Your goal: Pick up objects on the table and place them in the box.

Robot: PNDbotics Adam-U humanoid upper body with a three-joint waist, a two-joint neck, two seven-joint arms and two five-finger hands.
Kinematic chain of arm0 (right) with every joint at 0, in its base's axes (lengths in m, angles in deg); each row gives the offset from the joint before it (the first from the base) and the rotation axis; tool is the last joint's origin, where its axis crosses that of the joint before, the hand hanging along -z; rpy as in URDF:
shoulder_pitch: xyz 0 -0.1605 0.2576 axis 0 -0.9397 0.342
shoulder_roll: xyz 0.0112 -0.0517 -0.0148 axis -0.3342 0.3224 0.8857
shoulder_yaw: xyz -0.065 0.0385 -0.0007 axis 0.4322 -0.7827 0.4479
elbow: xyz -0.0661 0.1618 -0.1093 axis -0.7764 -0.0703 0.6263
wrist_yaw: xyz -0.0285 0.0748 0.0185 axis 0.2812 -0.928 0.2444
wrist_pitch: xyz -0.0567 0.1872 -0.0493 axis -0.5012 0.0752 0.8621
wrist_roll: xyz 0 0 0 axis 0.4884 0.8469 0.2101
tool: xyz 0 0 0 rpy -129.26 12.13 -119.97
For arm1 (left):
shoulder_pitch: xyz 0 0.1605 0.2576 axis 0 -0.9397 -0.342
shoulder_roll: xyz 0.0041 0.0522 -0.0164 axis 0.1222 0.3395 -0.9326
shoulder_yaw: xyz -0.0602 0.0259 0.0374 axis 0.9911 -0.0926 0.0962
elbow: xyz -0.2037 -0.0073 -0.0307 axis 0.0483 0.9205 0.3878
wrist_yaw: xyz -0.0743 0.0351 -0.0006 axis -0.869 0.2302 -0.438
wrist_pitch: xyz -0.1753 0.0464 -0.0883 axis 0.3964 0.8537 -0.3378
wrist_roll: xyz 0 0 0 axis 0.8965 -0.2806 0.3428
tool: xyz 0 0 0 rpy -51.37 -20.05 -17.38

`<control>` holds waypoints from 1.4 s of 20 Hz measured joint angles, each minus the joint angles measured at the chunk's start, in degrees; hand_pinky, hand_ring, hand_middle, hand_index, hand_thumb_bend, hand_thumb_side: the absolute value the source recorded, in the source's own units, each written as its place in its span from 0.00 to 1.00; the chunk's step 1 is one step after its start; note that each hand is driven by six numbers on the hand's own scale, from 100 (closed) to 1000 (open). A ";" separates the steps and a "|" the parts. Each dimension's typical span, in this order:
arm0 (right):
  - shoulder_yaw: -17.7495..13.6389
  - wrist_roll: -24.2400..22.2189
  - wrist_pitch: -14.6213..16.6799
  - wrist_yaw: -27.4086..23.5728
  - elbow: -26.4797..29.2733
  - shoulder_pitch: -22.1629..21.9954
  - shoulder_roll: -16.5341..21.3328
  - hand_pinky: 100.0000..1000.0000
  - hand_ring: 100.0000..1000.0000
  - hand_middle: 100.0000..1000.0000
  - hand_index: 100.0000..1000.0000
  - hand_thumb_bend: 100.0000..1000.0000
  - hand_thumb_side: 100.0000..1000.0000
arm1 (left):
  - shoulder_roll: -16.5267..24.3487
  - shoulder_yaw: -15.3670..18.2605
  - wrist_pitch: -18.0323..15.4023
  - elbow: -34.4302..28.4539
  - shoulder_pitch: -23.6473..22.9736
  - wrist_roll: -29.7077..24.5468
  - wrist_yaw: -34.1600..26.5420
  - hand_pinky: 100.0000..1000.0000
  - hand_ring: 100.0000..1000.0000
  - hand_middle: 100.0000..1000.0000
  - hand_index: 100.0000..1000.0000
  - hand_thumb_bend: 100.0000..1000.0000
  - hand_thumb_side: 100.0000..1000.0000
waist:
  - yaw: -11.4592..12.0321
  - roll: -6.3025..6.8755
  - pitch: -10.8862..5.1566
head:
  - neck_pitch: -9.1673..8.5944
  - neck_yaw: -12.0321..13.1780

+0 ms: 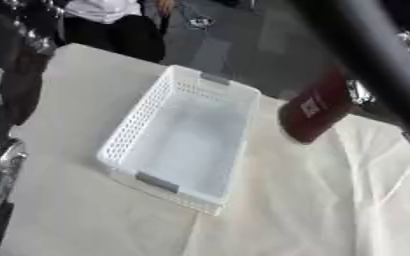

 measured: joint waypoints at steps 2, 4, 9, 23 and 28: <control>0.27 -0.40 0.16 -0.65 0.51 0.20 -0.10 0.00 0.00 0.00 0.02 0.00 0.33 | -0.03 -0.11 0.02 0.00 0.08 -0.05 0.00 1.00 0.82 0.88 0.91 0.49 1.00 | 0.16 -0.23 0.01 | -0.01 0.00; 0.32 -0.53 0.22 -1.35 1.45 0.20 -0.04 0.00 0.00 0.00 0.02 0.00 0.33 | -0.05 -0.24 0.07 0.00 0.25 -0.25 0.00 1.00 0.82 0.88 0.91 0.49 1.00 | 0.60 -0.45 0.07 | -0.04 0.00; 0.76 -1.02 -0.24 -2.70 3.28 0.31 0.25 0.00 0.00 0.00 0.02 0.00 0.33 | -0.69 -0.40 0.21 0.00 1.78 -0.82 0.01 1.00 0.82 0.88 0.91 0.49 1.00 | 1.87 -1.06 0.74 | -0.33 0.00; 0.59 -1.82 -0.36 -2.53 3.76 4.88 1.34 0.00 0.00 0.00 0.02 0.00 0.27 | -4.20 -1.70 1.11 -0.01 4.63 -2.84 0.12 1.00 0.83 0.88 0.91 0.50 1.00 | 7.16 -4.52 1.42 | -3.57 -0.51; 0.22 -1.23 -0.38 -1.40 2.56 6.93 2.29 0.00 0.00 0.00 0.02 0.00 0.29 | -5.92 -1.73 1.41 -0.01 4.85 -3.10 -0.08 1.00 0.83 0.88 0.91 0.50 1.00 | 8.26 -4.55 1.42 | -5.18 -1.03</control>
